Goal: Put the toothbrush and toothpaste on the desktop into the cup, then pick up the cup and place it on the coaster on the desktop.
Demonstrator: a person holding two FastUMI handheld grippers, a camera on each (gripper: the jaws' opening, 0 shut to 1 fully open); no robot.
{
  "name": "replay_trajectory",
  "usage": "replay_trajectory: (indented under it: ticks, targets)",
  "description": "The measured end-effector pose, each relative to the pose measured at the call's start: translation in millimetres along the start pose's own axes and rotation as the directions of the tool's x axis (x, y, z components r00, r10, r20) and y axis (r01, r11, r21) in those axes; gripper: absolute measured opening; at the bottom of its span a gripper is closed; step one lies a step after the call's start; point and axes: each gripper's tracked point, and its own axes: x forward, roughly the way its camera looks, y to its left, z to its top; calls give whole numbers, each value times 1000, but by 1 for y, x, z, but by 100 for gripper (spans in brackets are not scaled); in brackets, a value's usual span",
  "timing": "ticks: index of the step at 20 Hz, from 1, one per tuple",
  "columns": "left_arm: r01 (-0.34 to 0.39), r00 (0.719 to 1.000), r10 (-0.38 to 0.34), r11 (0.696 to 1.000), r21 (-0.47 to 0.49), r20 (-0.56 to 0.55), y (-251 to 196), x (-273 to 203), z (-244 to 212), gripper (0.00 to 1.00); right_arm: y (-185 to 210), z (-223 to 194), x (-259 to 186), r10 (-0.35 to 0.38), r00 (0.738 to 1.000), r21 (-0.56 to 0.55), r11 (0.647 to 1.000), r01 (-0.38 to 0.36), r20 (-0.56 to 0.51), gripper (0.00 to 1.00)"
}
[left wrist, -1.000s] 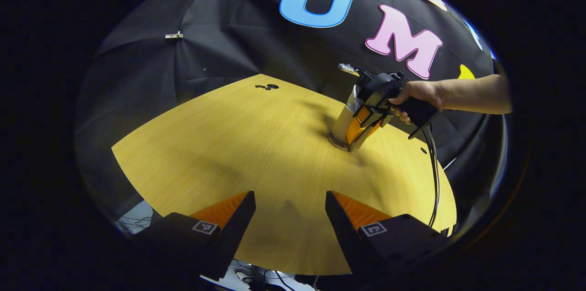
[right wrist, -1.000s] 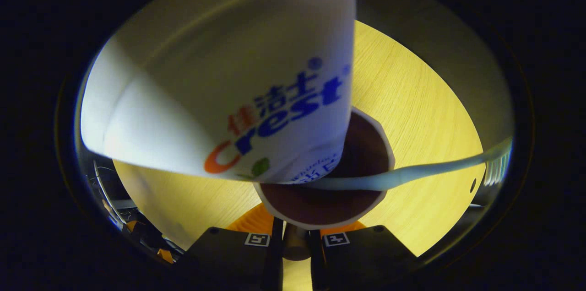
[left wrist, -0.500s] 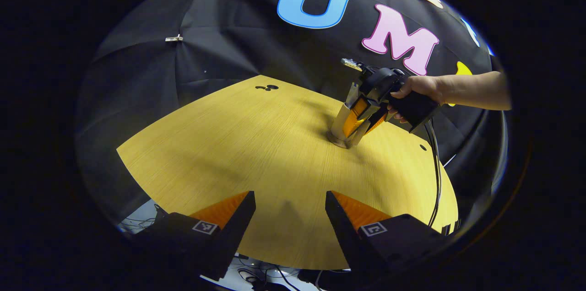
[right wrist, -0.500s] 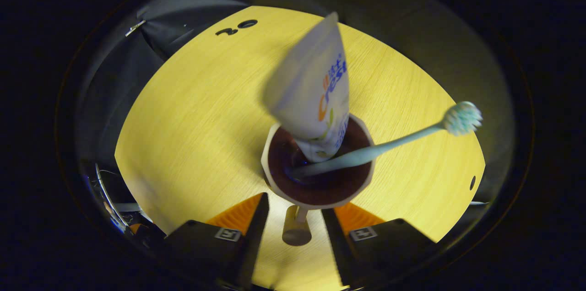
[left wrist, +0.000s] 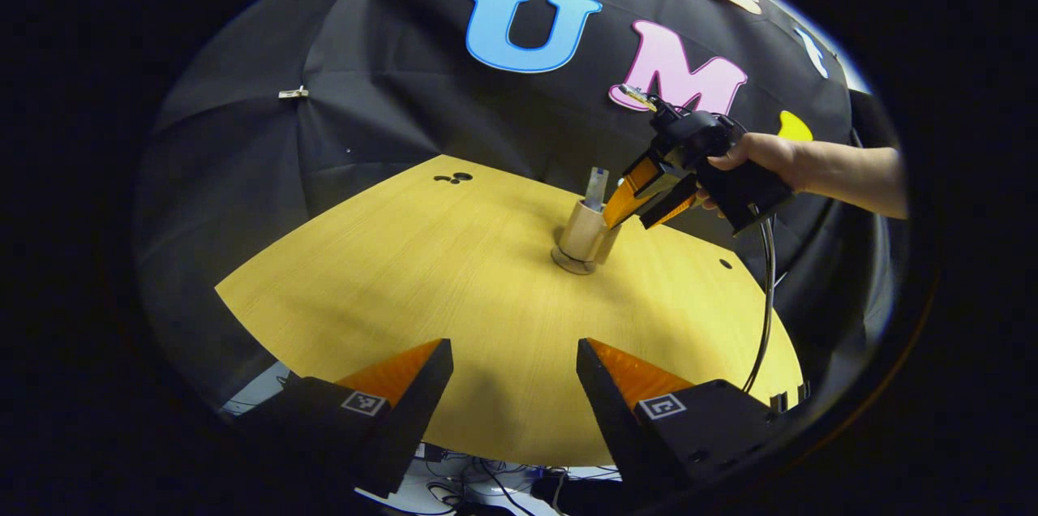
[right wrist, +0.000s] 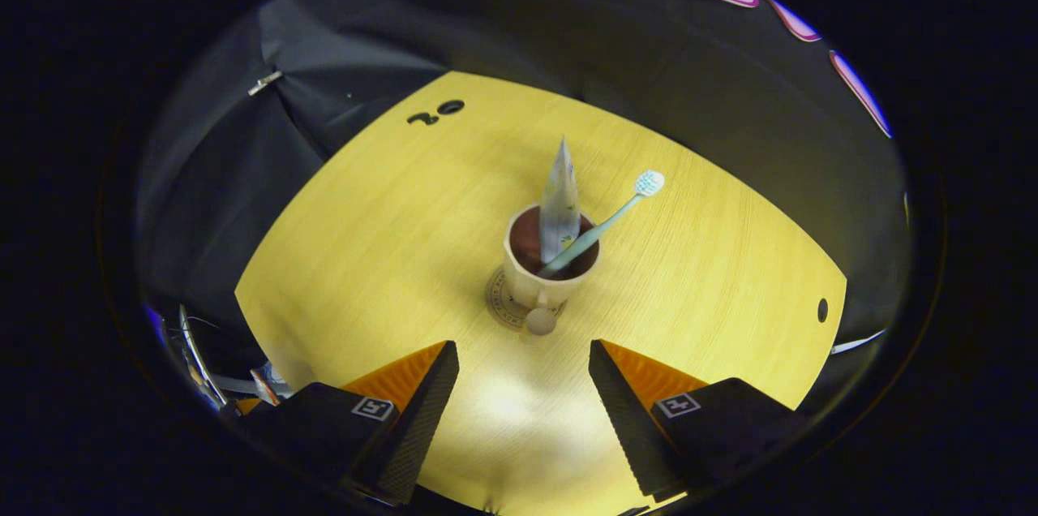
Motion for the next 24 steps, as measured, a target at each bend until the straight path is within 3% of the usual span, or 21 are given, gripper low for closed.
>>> replay_trajectory:
  ticks: [2, 5, 9, 13, 17, 23, 24]
  targets:
    - [9, 1000, -9, 1000, 11, -11, -3, -7, -9, 98, 2, -12, -17, -11, 999, -11, 1000, 12, 31, 100]
    - [37, 999, -37, 999, 39, 4, -12, -23, -4, 97, 9, -21, -57, -19, 992, 67, 998, 11, 126, 99]
    - [109, 992, -115, 989, 101, 48, -41, -35, 14, 97, 2, -33, -123, -100, 952, 159, 986, 56, 290, 99]
    - [160, 972, -188, 969, 189, 140, -73, -53, 51, 97, -2, -54, -195, -211, 873, 258, 961, 101, 441, 99]
    - [188, 938, -251, 948, 257, 239, -106, -77, 88, 97, 6, -88, -255, -279, 799, 344, 934, 97, 533, 99]
    - [152, 910, -252, 942, 299, 330, -123, -109, 112, 97, 26, -134, -320, -403, 646, 432, 893, 123, 648, 99]
    - [154, 906, -260, 938, 310, 335, -126, -114, 111, 97, 31, -143, -323, -415, 639, 439, 889, 131, 648, 99]
